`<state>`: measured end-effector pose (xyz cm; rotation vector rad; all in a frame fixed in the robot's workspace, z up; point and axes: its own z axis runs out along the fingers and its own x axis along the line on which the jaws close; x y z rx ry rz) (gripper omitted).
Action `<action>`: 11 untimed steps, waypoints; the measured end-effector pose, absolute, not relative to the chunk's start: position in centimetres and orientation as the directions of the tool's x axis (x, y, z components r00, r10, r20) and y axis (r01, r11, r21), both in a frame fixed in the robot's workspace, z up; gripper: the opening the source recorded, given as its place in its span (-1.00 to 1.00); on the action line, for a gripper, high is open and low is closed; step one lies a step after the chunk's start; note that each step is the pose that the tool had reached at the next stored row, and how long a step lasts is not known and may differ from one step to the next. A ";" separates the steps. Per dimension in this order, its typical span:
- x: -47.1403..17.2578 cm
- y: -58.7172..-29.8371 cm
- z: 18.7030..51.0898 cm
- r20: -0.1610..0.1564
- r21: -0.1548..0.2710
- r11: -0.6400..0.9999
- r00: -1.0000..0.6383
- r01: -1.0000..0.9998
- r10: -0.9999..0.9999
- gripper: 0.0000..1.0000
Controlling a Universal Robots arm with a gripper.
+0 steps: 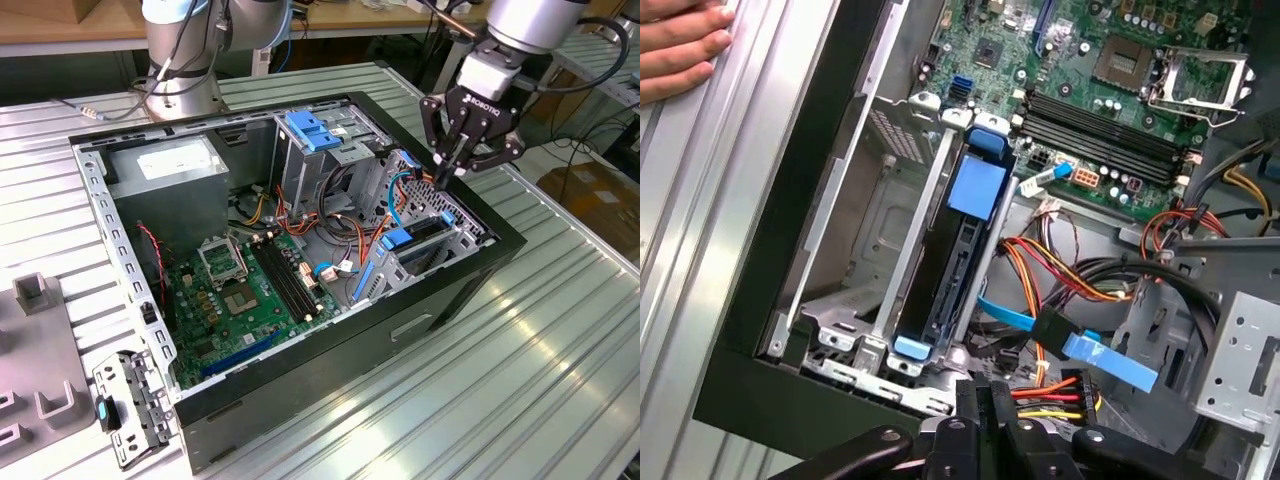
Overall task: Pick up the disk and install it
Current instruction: 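Insert the first disk wire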
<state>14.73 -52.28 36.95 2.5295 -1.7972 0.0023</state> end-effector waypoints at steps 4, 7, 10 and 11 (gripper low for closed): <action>14.7 -52.3 36.9 0.024 0.031 -0.264 0.265 -0.964 -0.964 -0.67; 14.7 -52.3 36.9 0.024 0.031 -0.208 0.209 -0.978 -0.978 -0.67; 14.4 -52.3 36.8 0.025 0.023 -0.177 0.177 -0.984 -0.984 -0.67; 14.2 -52.3 36.8 0.026 0.019 -0.177 0.177 -0.984 -0.984 -0.67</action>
